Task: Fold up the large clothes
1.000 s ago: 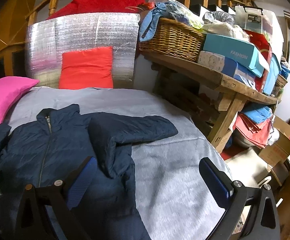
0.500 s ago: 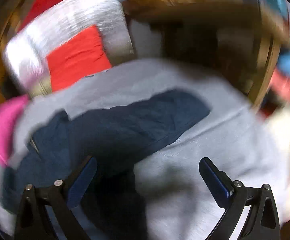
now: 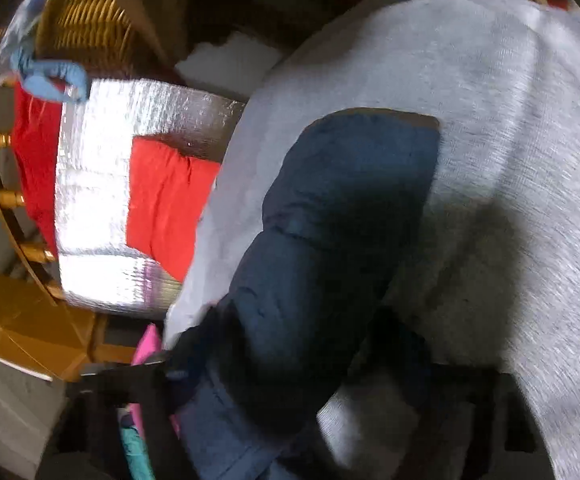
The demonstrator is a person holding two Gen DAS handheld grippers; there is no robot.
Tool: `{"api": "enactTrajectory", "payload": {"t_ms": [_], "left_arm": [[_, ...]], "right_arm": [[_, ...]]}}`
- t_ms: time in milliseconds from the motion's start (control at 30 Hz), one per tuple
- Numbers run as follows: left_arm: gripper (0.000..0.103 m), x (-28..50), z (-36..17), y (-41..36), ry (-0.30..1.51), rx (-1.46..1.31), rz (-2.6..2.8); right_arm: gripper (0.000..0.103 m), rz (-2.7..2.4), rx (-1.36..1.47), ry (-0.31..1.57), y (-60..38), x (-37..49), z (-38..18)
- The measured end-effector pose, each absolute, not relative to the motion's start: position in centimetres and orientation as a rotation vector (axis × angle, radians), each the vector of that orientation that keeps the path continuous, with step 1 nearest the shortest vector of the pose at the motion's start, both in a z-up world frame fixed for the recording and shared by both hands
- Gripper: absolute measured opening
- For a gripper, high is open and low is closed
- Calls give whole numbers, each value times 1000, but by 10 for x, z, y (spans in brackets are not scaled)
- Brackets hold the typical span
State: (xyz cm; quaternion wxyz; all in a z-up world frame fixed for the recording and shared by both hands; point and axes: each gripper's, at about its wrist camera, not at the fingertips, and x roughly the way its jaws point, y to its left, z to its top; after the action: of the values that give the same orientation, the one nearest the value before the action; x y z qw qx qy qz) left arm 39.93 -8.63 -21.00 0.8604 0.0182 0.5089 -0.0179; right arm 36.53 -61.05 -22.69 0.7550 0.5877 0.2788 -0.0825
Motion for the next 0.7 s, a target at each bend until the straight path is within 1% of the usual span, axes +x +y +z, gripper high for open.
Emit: {"api": "enactTrajectory", "payload": {"t_ms": [33,67,133,200,267,333,400,433,500,567,633,667,700], "left_arm": [[103,400,-209,-85,1078,41,-45],[103,400,-210,-85,1088,42,-51],[103,400,-207,-83,1117,53,-61],[103,402,-202,-84,1127,69,-57],[103,398,-187,-85,1056,110,-32],[103,392,-171,-84,983,136,-12],[103,389,-155,-74,924,118,9],[103,388,-148,-66,900,97,26],[103,389,-138,-45,871,41,59],[103,392,-140,-28,861,-8,88],[103,391,-141,-15,858,-46,117],[103,392,-141,-9,857,-59,129],[103,394,-141,-4,858,-67,137]], "right_arm": [[38,-172,1269,617,-605,367,-225],[38,-181,1246,616,-599,368,-220],[29,-200,1127,600,-581,368,-198],[29,-183,998,575,-560,367,-170],[29,-116,868,518,-527,362,-135],[29,-21,787,485,-491,356,-112],[29,85,740,491,-453,351,-103],[31,137,731,506,-432,350,-102],[31,216,741,523,-402,347,-106],[31,304,770,550,-376,347,-117],[32,356,777,618,-354,354,-134],[35,376,773,661,-341,354,-142],[50,390,773,703,-332,356,-148]]}}
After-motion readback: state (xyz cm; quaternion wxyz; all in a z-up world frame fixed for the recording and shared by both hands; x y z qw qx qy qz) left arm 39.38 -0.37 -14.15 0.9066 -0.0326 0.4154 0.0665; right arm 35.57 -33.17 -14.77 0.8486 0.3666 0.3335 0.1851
